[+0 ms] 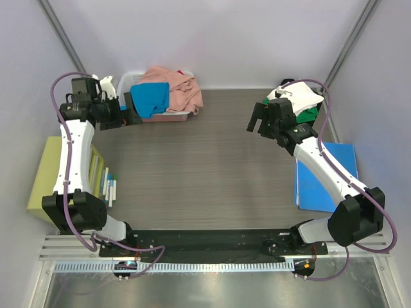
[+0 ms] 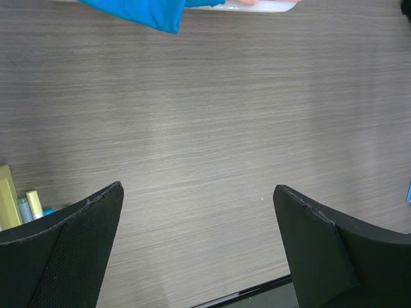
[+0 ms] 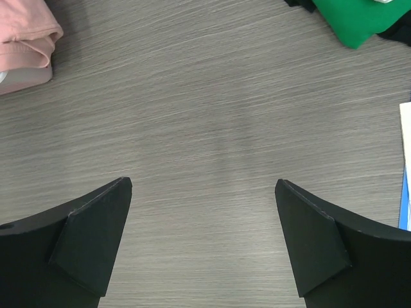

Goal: Fold and stack the t-shirts
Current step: Grab the tshirt from the pile

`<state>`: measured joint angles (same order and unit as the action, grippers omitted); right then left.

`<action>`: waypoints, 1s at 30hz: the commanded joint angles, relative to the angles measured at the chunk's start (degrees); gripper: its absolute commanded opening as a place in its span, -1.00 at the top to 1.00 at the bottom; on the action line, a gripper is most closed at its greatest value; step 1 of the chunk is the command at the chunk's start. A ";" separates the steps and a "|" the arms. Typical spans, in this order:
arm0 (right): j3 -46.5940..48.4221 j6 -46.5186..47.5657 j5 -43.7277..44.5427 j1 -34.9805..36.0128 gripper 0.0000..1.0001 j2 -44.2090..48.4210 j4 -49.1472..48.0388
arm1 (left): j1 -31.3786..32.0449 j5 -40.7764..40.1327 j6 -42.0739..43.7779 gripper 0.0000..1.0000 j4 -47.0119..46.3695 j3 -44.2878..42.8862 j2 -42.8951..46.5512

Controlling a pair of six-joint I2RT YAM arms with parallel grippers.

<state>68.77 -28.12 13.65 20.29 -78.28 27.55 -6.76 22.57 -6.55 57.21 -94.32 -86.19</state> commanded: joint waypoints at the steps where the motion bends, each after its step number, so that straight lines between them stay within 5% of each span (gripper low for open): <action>1: 1.54 0.96 -2.92 0.36 -0.99 -0.12 -0.65 | -0.18 -0.86 1.10 -0.99 -3.94 1.07 4.71; 8: 0.49 1.14 -3.63 0.27 -1.00 -0.64 -0.74 | -0.18 -4.71 1.28 -0.93 -8.16 -0.33 5.34; 13: 0.05 1.05 -5.21 0.45 -0.99 -0.03 -1.18 | -0.09 -5.87 -0.04 -0.86 -8.26 -8.93 -5.26; 22: -1.01 0.87 -5.56 1.33 -0.99 0.41 -3.47 | 2.19 -7.70 0.83 -0.82 -1.85 -37.92 -29.53; 30: -1.10 0.43 -6.53 2.56 -1.00 -1.61 -4.96 | 9.05 -15.19 4.97 -0.90 -1.14 -38.74 -40.01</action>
<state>67.79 -27.73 7.88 22.09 -79.33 25.52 -0.36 10.24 -3.90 54.43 -131.39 -124.55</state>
